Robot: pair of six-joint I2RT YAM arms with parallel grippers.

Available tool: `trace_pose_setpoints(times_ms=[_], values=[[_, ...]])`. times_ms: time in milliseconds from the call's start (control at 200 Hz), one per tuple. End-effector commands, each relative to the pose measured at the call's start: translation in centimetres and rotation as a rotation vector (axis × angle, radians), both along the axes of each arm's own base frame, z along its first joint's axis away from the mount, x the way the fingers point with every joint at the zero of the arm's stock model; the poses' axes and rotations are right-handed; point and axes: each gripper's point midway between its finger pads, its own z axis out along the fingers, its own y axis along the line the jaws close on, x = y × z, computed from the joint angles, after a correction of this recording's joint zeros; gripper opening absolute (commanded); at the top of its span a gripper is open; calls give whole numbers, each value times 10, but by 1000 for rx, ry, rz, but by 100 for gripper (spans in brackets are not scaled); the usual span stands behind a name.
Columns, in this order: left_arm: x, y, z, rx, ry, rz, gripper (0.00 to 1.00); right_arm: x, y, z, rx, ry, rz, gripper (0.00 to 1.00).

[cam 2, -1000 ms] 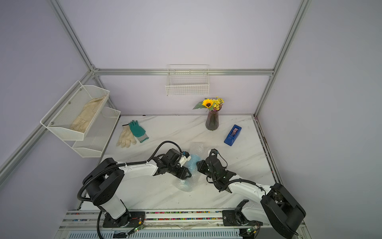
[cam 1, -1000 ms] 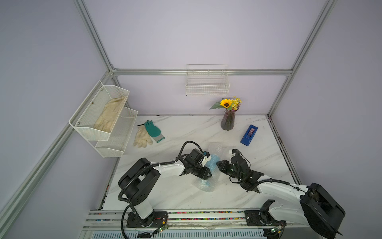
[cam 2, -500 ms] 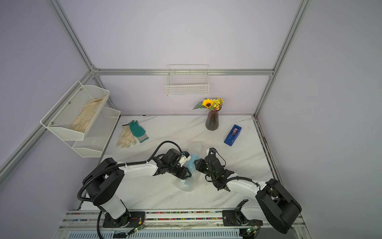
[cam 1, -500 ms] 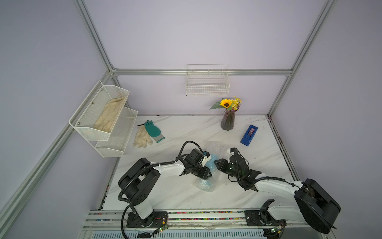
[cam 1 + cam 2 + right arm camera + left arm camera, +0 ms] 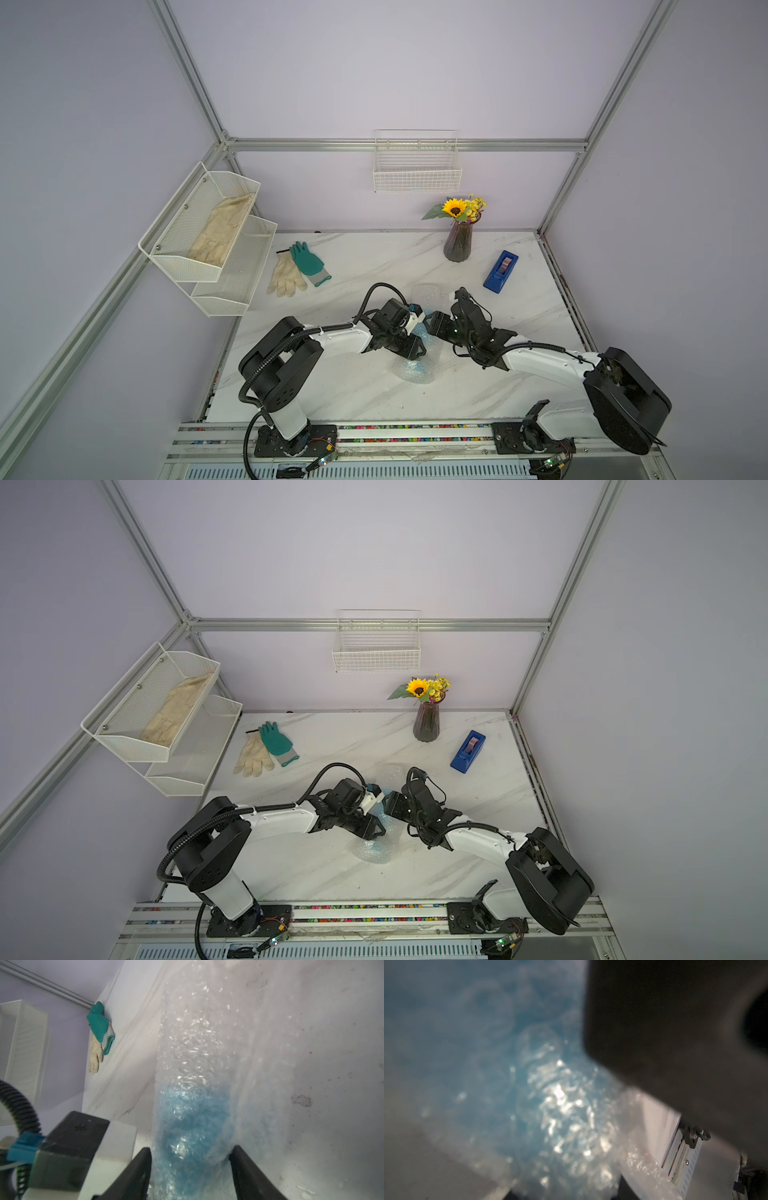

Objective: Wrap wine glasses in bubble wrap
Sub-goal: Stick the tape on the bubble wrap.

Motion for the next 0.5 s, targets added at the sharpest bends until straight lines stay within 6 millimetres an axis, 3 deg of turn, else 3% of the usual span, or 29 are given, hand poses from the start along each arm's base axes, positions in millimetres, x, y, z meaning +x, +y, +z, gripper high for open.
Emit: trace_pose_setpoints(times_ms=[0,280,420,455,495], values=[[-9,6,-13,15,32,-3,41,-5,-2,-14,-110,30,-2,68],[-9,7,-12,17,31,-1,41,-5,3,-13,-206,18,1,69],[-8,5,-7,7,28,1,43,-4,15,20,-106,-50,48,72],[-7,5,-4,4,24,4,48,-3,16,25,-100,-58,50,72],[-6,5,-1,6,19,10,54,-2,16,47,-66,-101,60,74]])
